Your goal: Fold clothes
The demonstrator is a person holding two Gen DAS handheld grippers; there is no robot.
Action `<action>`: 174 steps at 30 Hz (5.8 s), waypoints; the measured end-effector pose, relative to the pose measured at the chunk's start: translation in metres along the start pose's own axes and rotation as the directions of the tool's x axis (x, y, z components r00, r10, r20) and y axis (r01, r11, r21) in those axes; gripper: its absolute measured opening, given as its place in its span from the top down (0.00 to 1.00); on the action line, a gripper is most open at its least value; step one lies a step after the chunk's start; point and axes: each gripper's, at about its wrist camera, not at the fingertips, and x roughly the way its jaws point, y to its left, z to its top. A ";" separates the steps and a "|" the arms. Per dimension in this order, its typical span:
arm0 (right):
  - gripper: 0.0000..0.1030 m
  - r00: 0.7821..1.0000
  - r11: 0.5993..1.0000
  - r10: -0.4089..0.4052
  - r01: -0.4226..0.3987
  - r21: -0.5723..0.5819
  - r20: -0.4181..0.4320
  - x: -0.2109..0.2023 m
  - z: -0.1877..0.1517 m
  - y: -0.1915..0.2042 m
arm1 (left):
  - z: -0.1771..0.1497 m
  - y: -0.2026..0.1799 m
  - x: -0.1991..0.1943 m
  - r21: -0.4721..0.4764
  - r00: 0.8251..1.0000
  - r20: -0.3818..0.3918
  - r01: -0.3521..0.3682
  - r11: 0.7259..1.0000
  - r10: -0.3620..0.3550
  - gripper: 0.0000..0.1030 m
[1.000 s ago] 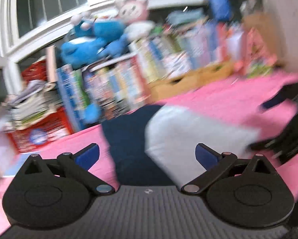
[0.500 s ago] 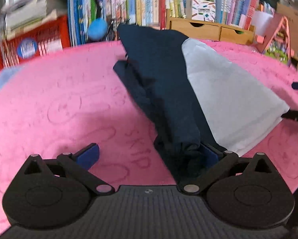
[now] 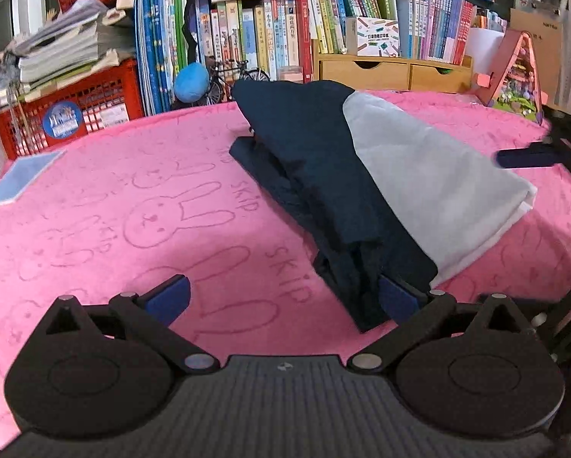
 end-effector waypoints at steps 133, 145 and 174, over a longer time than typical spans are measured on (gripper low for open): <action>0.41 0.985 0.339 0.017 -0.166 0.926 0.170 0.135 -0.070 -0.316 | 0.113 0.041 0.162 -0.199 0.949 0.084 0.316 0.927 -0.305 0.50; 0.22 1.000 0.692 0.016 -0.006 0.722 -0.007 0.156 -0.048 -0.238 | 0.088 0.051 0.126 -0.127 0.993 0.025 0.117 0.985 -0.115 0.21; 0.29 0.983 0.741 0.127 -0.003 0.672 -0.136 0.286 0.065 -0.194 | 0.061 0.050 0.128 -0.192 0.986 0.042 0.164 0.967 -0.159 0.11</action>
